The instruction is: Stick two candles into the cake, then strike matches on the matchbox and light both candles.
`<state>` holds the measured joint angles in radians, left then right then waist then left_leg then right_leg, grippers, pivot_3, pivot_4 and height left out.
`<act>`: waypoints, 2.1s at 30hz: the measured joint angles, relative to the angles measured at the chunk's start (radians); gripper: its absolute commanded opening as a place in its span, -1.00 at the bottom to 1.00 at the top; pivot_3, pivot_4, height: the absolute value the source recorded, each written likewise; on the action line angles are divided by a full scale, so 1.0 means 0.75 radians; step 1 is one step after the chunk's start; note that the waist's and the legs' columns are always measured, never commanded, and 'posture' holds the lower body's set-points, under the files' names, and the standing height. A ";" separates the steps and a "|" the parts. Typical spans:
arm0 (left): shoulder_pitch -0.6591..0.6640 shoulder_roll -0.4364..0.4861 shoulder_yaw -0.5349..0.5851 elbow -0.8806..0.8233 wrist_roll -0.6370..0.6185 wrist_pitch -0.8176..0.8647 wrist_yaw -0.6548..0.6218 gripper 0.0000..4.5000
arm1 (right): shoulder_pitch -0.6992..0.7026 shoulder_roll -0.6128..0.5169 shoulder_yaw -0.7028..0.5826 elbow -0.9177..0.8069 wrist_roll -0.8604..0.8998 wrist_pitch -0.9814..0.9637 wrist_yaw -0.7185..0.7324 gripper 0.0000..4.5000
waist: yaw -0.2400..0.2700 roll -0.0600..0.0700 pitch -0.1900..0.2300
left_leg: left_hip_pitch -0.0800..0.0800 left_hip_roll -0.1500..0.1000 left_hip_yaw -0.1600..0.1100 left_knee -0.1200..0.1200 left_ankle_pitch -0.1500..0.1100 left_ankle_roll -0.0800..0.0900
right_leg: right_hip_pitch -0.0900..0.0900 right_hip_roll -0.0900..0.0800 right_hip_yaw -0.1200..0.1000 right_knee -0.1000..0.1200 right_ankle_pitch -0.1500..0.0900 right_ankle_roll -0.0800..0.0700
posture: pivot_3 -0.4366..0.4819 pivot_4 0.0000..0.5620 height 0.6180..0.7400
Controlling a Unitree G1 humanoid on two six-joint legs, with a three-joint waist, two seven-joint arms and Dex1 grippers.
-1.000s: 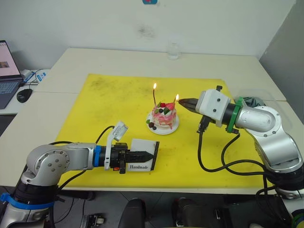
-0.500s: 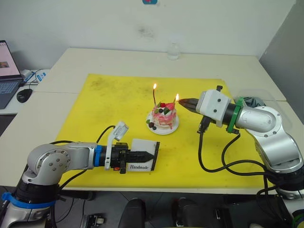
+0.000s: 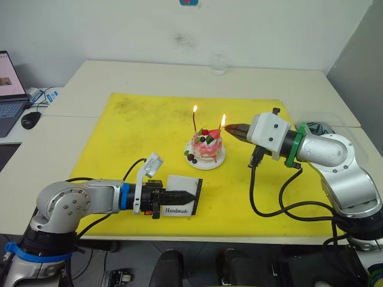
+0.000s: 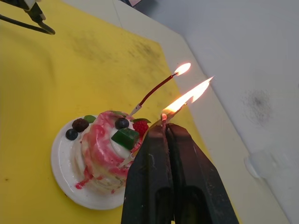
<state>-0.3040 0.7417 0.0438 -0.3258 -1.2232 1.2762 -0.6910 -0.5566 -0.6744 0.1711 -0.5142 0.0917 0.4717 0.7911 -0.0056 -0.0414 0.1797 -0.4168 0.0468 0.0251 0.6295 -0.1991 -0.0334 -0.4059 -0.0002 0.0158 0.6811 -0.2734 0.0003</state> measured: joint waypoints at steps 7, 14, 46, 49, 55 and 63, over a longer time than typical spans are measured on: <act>-0.025 -0.106 -0.003 -0.001 -0.066 0.015 0.064 -1.00 | 0.184 -0.186 -0.170 -0.121 0.093 0.145 0.074 -0.99 | 0.005 0.000 0.000 | -0.001 0.000 0.000 0.000 0.000 0.000 | 0.000 0.000 0.000 -0.001 0.000 0.000 | -0.05 -0.47 1.00; -0.034 -0.192 -0.068 -0.012 -0.043 0.008 0.095 -1.00 | 0.353 -0.240 -0.454 -0.148 0.094 0.333 -0.047 -0.99 | 0.001 0.000 0.000 | 0.000 0.000 0.001 0.000 0.000 0.000 | 0.001 0.000 0.000 0.000 0.000 0.001 | -0.05 -0.47 1.00; -0.070 -0.497 -0.156 0.001 0.118 -0.060 0.274 -1.00 | 0.260 -0.028 -0.682 0.862 0.013 0.007 -0.573 0.52 | -0.007 0.005 -0.003 | 0.000 -0.002 0.005 0.000 0.000 0.000 | 0.001 0.011 0.003 0.000 0.001 0.002 | -0.05 -0.47 1.00; -0.069 -0.495 -0.154 -0.004 0.118 -0.055 0.306 -1.00 | 0.279 -0.017 -0.716 0.774 0.031 0.007 -0.595 0.98 | -0.007 0.006 -0.003 | 0.000 -0.002 0.004 0.000 0.000 0.000 | 0.001 0.011 0.003 0.000 0.001 0.002 | -0.05 -0.47 1.00; -0.058 -0.463 -0.093 -0.037 0.089 0.027 0.443 -1.00 | 0.403 -0.071 -0.763 0.459 0.095 0.031 -0.520 0.99 | -0.007 0.007 -0.003 | 0.000 -0.001 0.003 0.000 0.000 0.000 | 0.001 0.011 0.003 0.000 0.001 0.002 | -0.05 -0.47 1.00; -0.028 -0.432 -0.047 -0.073 0.059 0.163 0.622 -1.00 | 0.569 -0.206 -0.762 -0.046 0.484 0.320 -0.191 0.99 | -0.003 0.007 -0.003 | 0.001 0.000 0.000 0.000 0.000 0.000 | 0.002 0.010 0.001 0.000 0.001 0.002 | -0.05 -0.47 1.00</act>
<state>-0.3247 0.4174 0.0088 -0.3802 -1.1792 1.3981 -0.2245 -0.1300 -0.8293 -0.4006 -0.5483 0.4545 0.7116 0.6479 -0.0080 -0.0365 0.1773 -0.4163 0.0468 0.0249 0.6296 -0.1991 -0.0333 -0.4047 0.0074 0.0168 0.6807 -0.2725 0.0020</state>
